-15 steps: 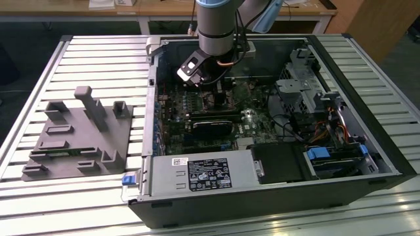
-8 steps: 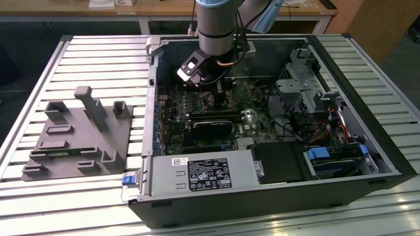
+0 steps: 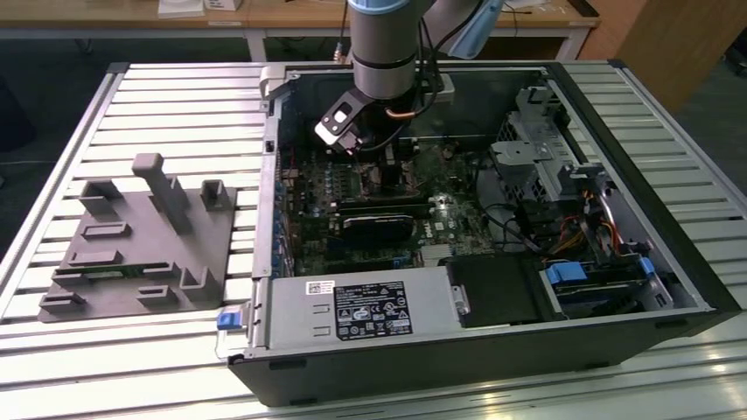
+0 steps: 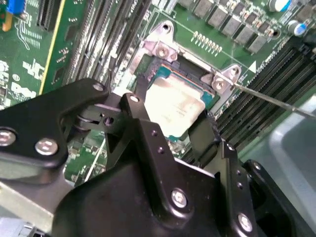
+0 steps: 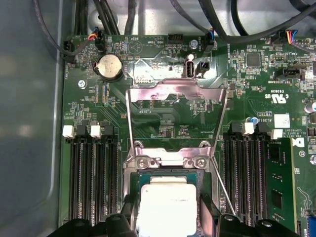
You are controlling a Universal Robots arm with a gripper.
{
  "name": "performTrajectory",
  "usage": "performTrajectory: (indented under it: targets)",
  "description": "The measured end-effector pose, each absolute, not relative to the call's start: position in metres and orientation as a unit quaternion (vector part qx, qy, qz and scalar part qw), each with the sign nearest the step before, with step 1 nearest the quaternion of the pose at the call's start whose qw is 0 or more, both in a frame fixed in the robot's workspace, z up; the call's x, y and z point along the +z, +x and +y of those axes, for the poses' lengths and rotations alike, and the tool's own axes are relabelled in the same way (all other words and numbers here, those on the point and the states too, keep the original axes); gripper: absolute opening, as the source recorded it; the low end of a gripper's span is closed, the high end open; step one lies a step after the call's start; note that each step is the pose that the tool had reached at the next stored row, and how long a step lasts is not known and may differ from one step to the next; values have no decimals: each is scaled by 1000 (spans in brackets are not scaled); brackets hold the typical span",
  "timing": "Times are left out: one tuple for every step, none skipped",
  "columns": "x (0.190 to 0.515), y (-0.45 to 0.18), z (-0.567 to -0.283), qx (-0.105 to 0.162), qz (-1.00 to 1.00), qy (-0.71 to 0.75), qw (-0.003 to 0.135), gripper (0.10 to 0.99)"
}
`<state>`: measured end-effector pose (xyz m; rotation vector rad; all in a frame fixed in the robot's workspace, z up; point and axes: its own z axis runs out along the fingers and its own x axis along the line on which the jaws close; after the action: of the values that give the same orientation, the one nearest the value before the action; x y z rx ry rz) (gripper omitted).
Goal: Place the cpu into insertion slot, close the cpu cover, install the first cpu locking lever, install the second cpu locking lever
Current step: 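Place the cpu into insertion slot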
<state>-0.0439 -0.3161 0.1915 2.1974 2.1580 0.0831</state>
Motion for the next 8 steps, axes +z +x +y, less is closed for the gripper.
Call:
performTrajectory:
  targets:
    - [192, -44, -316, 27, 700, 713, 30, 612]
    - [192, -44, -316, 27, 700, 713, 30, 612]
    - [192, -44, -316, 27, 700, 713, 30, 612]
    - [193, -44, -316, 27, 700, 713, 30, 612]
    - [194, -44, -316, 27, 700, 713, 30, 612]
    - [194, -44, -316, 27, 700, 713, 30, 612]
    - [194, -44, -316, 27, 700, 713, 30, 612]
    - [194, -44, -316, 27, 700, 713, 30, 612]
